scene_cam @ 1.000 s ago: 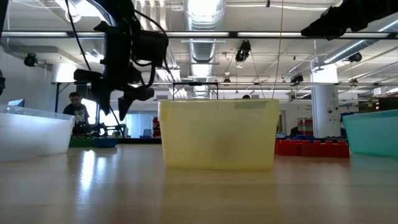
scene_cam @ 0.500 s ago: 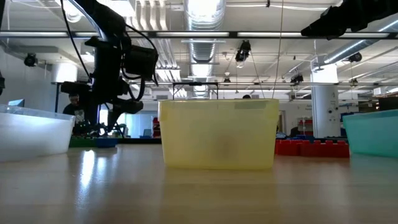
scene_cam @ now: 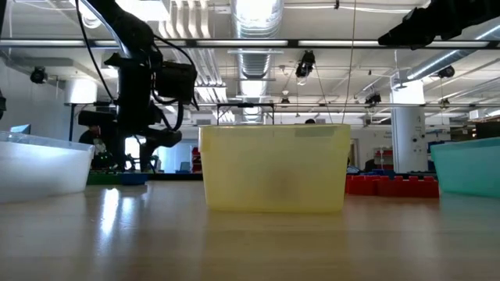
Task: Sort & place blocks by color
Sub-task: Put the blue game piece into the green bin
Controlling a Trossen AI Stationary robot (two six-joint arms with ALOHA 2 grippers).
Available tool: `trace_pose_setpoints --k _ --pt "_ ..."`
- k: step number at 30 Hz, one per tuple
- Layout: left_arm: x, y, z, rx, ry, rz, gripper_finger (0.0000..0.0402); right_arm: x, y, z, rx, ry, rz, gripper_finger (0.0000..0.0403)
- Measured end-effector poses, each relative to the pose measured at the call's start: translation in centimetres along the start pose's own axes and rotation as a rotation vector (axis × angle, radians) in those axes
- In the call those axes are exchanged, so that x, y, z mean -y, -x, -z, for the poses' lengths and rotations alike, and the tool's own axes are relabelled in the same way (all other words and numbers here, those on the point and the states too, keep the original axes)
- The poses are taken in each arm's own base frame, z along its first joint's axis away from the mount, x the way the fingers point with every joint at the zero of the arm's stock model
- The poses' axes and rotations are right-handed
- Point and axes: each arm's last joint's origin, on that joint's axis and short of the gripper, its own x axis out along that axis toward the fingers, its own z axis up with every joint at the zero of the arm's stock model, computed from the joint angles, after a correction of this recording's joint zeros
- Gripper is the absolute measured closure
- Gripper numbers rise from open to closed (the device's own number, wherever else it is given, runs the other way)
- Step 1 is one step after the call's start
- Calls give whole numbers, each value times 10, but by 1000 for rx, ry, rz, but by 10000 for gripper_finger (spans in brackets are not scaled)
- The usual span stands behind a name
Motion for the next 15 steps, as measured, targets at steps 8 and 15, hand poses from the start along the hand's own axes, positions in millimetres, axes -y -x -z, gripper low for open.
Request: trace_pose_setpoints --k 8,15 --pt "-4 -5 2 0 2 -17 136 0 0 0 0 0 0 202" --pt "-2 -10 4 21 17 16 133 0 0 0 1 0 0 202"
